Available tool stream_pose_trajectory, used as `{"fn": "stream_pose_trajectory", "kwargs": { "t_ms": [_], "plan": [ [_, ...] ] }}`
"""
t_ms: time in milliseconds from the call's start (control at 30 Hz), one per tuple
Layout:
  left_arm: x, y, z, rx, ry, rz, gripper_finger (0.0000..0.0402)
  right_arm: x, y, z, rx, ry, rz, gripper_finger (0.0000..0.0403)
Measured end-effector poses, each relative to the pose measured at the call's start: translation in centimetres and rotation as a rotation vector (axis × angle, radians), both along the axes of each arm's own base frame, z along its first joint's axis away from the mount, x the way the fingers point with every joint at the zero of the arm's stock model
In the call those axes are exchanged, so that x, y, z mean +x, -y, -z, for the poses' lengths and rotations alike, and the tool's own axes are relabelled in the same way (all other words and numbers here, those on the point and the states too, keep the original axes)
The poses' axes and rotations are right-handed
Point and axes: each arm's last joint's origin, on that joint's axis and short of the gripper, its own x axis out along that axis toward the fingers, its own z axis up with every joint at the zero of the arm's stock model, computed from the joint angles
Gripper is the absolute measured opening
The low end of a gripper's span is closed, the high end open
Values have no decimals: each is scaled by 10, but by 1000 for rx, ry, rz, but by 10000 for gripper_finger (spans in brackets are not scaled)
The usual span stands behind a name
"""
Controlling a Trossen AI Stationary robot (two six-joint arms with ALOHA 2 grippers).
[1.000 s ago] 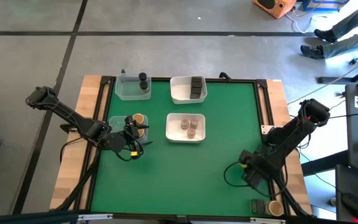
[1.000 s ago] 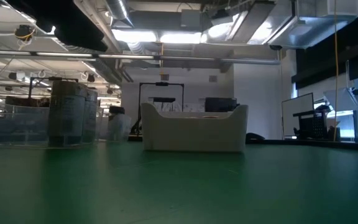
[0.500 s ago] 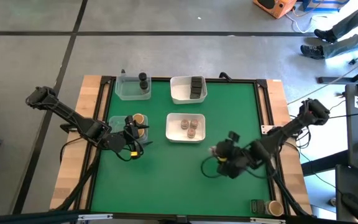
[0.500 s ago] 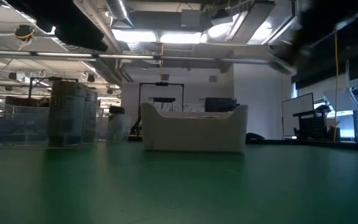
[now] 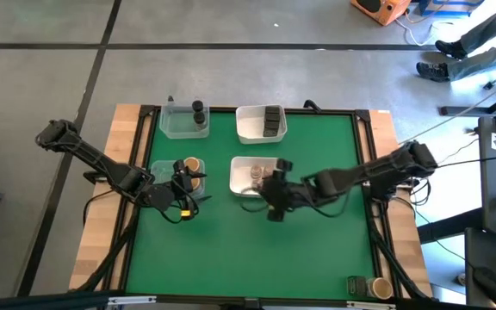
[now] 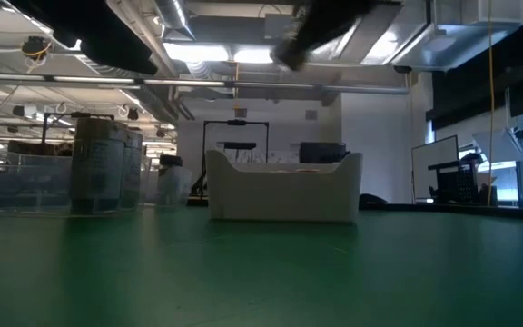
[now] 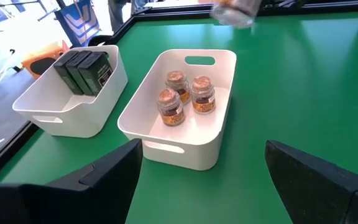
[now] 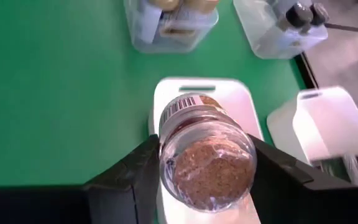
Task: Sort spices by type
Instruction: Put the brown seasoning bottle into the bottom white bin
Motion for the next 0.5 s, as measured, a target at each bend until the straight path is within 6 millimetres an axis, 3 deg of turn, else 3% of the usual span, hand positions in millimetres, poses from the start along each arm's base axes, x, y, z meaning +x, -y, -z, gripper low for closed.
{"fn": "stream_pose_trajectory", "kwargs": {
  "t_ms": [133,267,500],
  "plan": [
    [0,0,0,5,-1,2,322,28,15,0,23,-54,0,196],
    [0,0,0,3,-1,1,322,50,30,12,59,-132,15,196],
    [0,0,0,2,-1,1,322,68,55,48,139,-264,72,197]
  ]
}}
